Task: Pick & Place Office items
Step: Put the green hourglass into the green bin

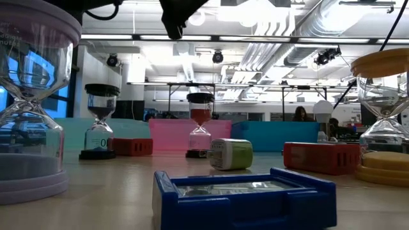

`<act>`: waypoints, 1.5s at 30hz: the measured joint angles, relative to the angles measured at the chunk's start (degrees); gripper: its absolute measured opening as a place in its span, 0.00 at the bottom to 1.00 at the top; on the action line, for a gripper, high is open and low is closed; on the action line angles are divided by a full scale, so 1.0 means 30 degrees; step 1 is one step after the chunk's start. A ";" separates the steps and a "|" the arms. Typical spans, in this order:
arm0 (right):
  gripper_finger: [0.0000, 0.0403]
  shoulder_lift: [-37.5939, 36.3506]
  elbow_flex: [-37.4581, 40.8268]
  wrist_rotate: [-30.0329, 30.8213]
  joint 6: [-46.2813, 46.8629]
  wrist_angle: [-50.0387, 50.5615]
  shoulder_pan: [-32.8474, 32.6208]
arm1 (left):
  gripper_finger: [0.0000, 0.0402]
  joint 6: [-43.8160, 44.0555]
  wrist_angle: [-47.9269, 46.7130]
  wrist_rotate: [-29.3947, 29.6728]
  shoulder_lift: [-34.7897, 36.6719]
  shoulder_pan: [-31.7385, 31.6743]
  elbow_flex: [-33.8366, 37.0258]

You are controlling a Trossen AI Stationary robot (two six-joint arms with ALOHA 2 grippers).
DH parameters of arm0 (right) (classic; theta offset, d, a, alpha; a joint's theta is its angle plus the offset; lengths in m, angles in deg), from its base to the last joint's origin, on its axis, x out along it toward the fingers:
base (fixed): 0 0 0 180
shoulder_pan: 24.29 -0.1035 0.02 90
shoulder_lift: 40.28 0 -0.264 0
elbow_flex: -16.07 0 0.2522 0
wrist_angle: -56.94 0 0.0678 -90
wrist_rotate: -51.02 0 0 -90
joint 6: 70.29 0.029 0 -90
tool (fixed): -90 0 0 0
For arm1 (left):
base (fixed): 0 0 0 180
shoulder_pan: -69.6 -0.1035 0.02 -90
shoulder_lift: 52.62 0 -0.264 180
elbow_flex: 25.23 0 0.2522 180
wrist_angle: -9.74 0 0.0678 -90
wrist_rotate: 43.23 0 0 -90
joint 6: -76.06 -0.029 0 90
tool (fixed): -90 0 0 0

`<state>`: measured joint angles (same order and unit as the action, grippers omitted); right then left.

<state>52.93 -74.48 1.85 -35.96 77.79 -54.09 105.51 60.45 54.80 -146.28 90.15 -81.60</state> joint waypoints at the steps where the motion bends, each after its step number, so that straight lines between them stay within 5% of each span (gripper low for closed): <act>1: 0.46 0.0000 0.0000 -0.0038 0.0005 -0.0006 0.0000 | 0.96 0.0051 0.0000 -0.0089 0.0000 0.0023 0.0000; 30: 0.45 0.0000 0.0000 -0.0266 0.0136 0.0096 0.0189 | 0.96 0.0630 0.1394 0.0504 0.0007 0.0060 0.0000; 45: 0.45 0.0000 0.0000 -0.0302 0.0095 0.0177 0.0364 | 0.96 -0.2324 -0.0345 -0.0502 0.0007 0.0190 0.0015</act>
<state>52.93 -74.48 0.94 -35.68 78.32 -53.00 98.54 59.41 53.29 -146.26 90.72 -81.55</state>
